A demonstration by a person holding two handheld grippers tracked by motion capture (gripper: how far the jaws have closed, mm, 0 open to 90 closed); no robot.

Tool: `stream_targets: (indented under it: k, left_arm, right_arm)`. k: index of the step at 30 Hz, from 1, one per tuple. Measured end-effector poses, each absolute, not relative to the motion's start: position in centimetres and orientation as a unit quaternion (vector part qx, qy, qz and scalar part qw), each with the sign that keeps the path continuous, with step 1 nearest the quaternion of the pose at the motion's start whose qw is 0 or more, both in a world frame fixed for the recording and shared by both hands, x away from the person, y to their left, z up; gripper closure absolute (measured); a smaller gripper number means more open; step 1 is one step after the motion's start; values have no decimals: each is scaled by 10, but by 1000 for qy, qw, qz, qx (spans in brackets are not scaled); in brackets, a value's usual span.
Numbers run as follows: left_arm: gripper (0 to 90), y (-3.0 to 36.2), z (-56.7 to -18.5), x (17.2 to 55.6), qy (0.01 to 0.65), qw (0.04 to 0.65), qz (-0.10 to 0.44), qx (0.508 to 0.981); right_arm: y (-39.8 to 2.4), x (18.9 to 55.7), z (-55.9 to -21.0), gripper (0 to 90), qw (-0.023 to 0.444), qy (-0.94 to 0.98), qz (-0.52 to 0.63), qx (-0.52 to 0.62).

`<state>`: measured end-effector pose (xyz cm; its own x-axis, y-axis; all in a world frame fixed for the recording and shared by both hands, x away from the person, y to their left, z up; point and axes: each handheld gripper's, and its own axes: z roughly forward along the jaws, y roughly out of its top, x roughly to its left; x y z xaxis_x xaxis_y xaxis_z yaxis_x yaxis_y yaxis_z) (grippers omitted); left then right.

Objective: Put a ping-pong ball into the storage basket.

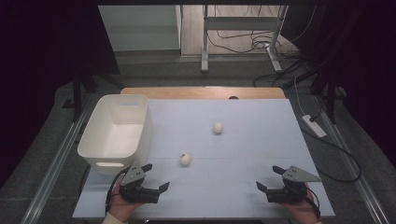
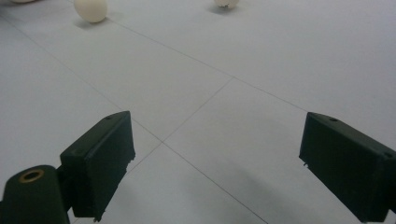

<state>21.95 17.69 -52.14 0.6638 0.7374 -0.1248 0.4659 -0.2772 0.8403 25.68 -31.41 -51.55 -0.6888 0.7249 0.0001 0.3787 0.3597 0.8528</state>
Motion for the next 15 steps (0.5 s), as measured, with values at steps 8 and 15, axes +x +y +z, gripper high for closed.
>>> stream_targets:
  k: [8, 15]
  left_arm:
    - [65, 177, -521, 221, 383, 464, 146, 785]
    - [65, 177, -521, 221, 384, 464, 147, 785]
  right_arm:
    - [-314, 257, -516, 104, 192, 803, 448, 343]
    - [-314, 257, -516, 104, 191, 803, 448, 343]
